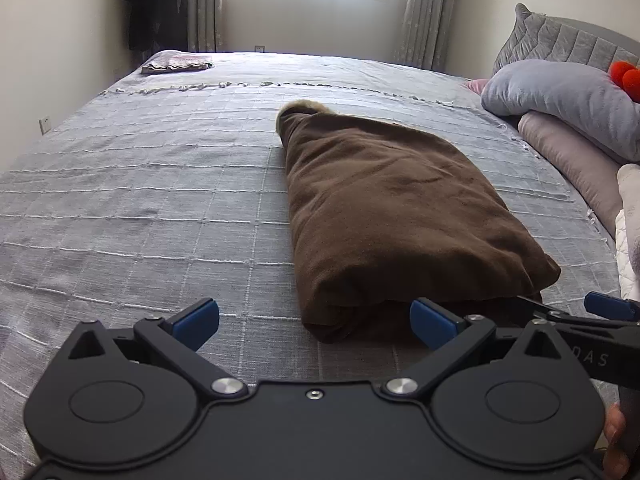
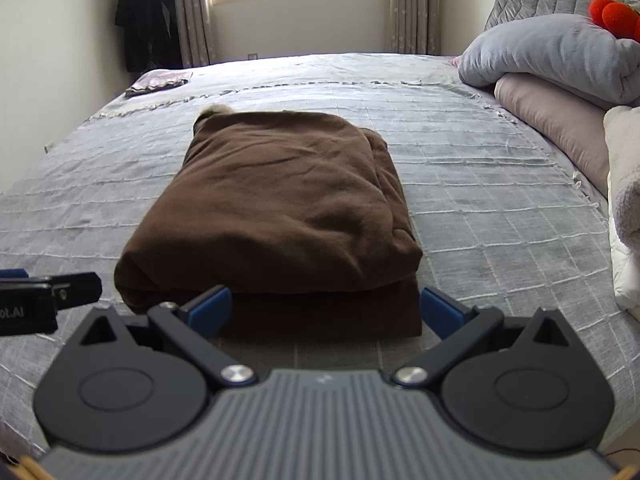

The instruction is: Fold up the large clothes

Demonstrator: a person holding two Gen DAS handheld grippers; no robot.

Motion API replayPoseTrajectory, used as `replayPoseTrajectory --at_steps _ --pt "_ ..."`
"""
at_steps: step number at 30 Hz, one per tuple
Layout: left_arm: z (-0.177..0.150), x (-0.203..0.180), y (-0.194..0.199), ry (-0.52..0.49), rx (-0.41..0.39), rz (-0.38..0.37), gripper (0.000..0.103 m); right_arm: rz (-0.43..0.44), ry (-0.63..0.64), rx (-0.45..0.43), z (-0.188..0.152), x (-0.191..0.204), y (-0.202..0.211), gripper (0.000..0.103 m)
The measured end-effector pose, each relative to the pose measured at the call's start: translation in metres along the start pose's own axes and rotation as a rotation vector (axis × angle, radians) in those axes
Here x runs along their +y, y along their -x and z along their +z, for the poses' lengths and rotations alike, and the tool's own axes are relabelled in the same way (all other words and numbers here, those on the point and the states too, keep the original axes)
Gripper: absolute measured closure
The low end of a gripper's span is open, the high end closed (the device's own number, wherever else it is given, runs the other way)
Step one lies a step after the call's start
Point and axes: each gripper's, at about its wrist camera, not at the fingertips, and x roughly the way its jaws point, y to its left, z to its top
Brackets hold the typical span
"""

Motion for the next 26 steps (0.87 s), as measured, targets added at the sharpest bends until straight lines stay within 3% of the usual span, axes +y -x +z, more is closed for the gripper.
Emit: replayPoseTrajectory --at_steps 26 --pt "-0.0024 -0.0071 -0.0024 0.000 0.011 0.035 0.000 0.000 -0.007 -0.008 -0.0012 -0.0004 0.0048 0.000"
